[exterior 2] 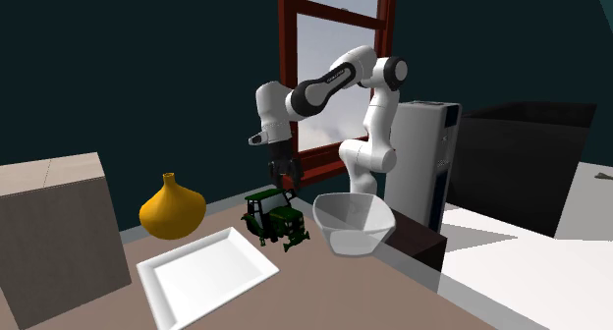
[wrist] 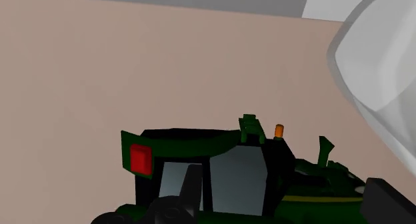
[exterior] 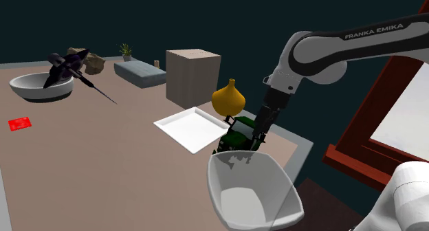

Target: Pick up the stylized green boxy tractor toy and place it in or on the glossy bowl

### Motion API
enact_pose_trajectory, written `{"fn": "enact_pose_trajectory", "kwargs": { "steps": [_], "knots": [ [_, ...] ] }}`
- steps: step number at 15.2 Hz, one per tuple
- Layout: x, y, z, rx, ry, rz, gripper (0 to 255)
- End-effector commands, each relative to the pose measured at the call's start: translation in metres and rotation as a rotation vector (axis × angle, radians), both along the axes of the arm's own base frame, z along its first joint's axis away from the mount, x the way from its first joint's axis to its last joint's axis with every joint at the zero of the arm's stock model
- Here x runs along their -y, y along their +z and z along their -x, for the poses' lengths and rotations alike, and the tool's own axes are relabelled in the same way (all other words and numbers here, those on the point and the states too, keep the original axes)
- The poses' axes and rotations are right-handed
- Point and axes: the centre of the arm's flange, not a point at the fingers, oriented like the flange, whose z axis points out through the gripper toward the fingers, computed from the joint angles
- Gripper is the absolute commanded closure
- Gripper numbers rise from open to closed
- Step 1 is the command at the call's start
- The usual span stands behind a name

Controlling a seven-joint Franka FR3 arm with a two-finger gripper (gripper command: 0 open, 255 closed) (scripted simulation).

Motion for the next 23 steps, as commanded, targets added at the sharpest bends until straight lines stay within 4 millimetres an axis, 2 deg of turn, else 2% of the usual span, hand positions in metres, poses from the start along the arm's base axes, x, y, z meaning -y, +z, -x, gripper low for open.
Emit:
{"fn": "enact_pose_trajectory", "kwargs": {
  "steps": [1, 8, 9, 18, 23],
  "knots": [
    [-0.003, -0.008, -0.001, 0.001, 0.000, 0.000, 0],
    [-0.003, -0.008, -0.001, 0.001, 0.000, 0.000, 0],
    [-0.003, -0.008, -0.001, 0.001, 0.000, 0.000, 255],
    [-0.003, -0.008, -0.001, 0.001, 0.000, 0.000, 255],
    [-0.003, 0.018, -0.001, 0.001, 0.000, 0.000, 255]
  ]
}}
